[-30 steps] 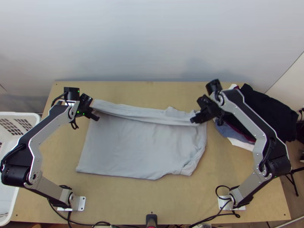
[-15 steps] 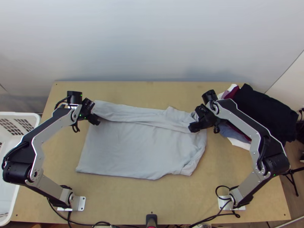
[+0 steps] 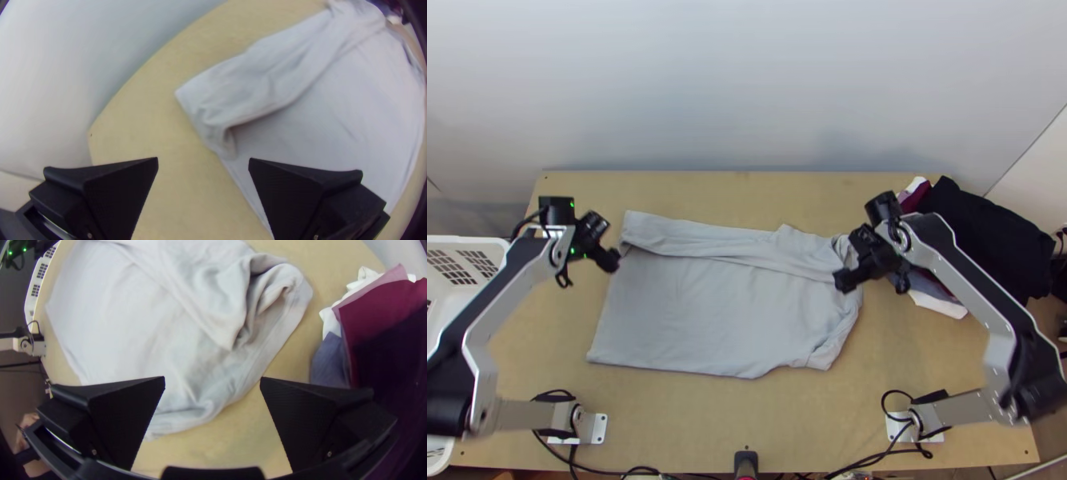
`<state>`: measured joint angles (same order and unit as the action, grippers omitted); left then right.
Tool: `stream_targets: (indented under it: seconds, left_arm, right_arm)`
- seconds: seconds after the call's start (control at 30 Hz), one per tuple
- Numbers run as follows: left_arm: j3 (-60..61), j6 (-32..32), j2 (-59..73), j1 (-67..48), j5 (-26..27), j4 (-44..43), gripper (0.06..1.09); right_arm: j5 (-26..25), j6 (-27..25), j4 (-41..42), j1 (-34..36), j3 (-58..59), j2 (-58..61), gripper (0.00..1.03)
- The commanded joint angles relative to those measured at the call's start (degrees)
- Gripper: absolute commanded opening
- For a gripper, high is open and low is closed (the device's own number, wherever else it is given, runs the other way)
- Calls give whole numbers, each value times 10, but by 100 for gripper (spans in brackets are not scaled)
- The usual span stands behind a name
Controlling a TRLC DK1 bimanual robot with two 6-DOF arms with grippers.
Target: Fold the t-shirt
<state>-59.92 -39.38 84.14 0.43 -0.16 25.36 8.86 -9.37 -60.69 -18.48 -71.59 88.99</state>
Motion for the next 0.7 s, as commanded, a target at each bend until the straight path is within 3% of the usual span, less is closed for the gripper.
stream_targets:
  seconds: [0.0, 0.17, 0.33, 0.53, 0.67]
  left_arm:
    - [75, -138, -139, -56, 26, 111, 104]
    - [99, -221, -238, -103, 48, 216, 104]
    - [133, -256, -274, -134, 48, 230, 104]
    - [172, -241, -290, -187, 48, 230, 104]
    - [195, -231, -304, -220, 48, 234, 104]
  right_arm:
    - [-14, -16, -80, -71, 48, -103, 99]
    - [-22, -18, -126, -152, 109, -158, 99]
    - [-35, -25, -130, -223, 166, -173, 98]
    - [-56, -31, -116, -299, 179, -157, 96]
    - [-58, -31, -85, -310, 174, -141, 96]
